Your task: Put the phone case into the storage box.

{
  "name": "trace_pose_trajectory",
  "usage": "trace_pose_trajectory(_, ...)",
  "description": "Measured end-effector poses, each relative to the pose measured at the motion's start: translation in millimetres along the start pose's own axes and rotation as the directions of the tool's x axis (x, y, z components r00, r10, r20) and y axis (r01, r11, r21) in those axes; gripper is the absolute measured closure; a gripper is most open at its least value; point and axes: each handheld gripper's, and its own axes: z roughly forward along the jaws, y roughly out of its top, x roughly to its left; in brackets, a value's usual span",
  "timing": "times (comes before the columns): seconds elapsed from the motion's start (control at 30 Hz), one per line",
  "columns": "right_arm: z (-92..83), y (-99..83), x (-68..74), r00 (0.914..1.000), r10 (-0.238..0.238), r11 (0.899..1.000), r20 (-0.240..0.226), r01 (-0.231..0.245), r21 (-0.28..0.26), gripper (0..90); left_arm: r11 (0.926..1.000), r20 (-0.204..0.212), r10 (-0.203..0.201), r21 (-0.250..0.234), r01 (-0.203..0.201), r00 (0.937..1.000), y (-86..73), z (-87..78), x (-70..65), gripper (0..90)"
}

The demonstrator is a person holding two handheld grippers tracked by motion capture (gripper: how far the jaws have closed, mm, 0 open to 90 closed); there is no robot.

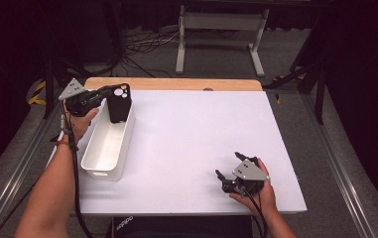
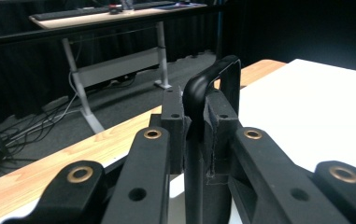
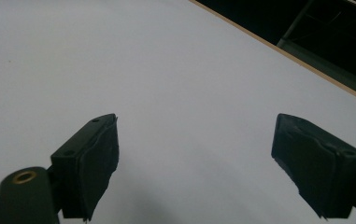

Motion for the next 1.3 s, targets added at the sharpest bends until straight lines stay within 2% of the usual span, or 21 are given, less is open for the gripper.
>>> trace_pose_trajectory(0.1, 0.9, 0.6, 1.0, 1.0000, 0.000, 1.000, -0.007, 0.000, 0.001, 15.6, 0.9996, -0.025, 0.003, 0.028, -0.003, 0.9997, -2.6, 0.2, 3.5, 78.8)
trace_pose_trajectory(0.3, 1.3, 1.3, 1.7, 0.9999, 0.003, 1.000, -0.010, -0.003, 0.001, 15.6, 0.9993, -0.059, -0.006, 0.038, 0.008, 0.9982, -5.0, 1.2, 6.3, 77.1)
trace_pose_trajectory(0.47, 2.3, 2.2, 2.5, 0.9998, 0.002, 1.000, -0.019, -0.002, 0.002, 15.6, 0.9945, -0.092, 0.016, 0.105, -0.007, 0.9956, -8.9, 9.3, 5.3, 74.3)
trace_pose_trajectory(0.5, 2.4, 2.4, 2.6, 0.9998, 0.002, 1.000, -0.020, -0.002, 0.002, 15.6, 0.9944, -0.094, 0.008, 0.106, 0.002, 0.9955, -10.3, 10.7, 5.7, 72.2)
trace_pose_trajectory(0.63, 3.2, 2.2, 2.7, 0.9997, 0.001, 1.000, -0.024, -0.001, 0.003, 15.6, 0.9932, -0.097, -0.017, 0.113, 0.028, 0.9951, -13.3, 12.0, 6.8, 72.9)
trace_pose_trajectory(0.83, 2.7, 3.7, 3.1, 0.9996, -0.007, 1.000, -0.028, 0.007, 0.000, 15.6, 0.9874, -0.123, 0.007, 0.158, 0.013, 0.9924, -14.6, 15.9, 5.2, 70.8)
trace_pose_trajectory(1.03, 1.2, 4.3, 2.8, 0.9995, -0.012, 1.000, -0.029, 0.012, 0.000, 15.6, 0.9871, -0.142, 0.016, 0.160, 0.007, 0.9898, -16.1, 16.4, 5.3, 71.4)
trace_pose_trajectory(1.1, 0.4, 4.0, 2.8, 0.9996, -0.008, 1.000, -0.026, 0.008, -0.003, 15.6, 0.9887, -0.139, 0.003, 0.149, 0.018, 0.9903, -16.4, 15.5, 5.6, 72.4)
trace_pose_trajectory(1.23, -0.3, 4.2, 1.9, 0.9997, -0.010, 1.000, -0.021, 0.010, -0.006, 15.6, 0.9869, -0.142, 0.010, 0.161, 0.013, 0.9898, -18.8, 14.5, 5.3, 72.4)
trace_pose_trajectory(1.3, -0.4, 4.4, 2.0, 0.9997, -0.009, 1.000, -0.023, 0.009, -0.008, 15.6, 0.9882, -0.144, 0.004, 0.152, 0.018, 0.9896, -19.5, 12.9, 5.4, 72.3)
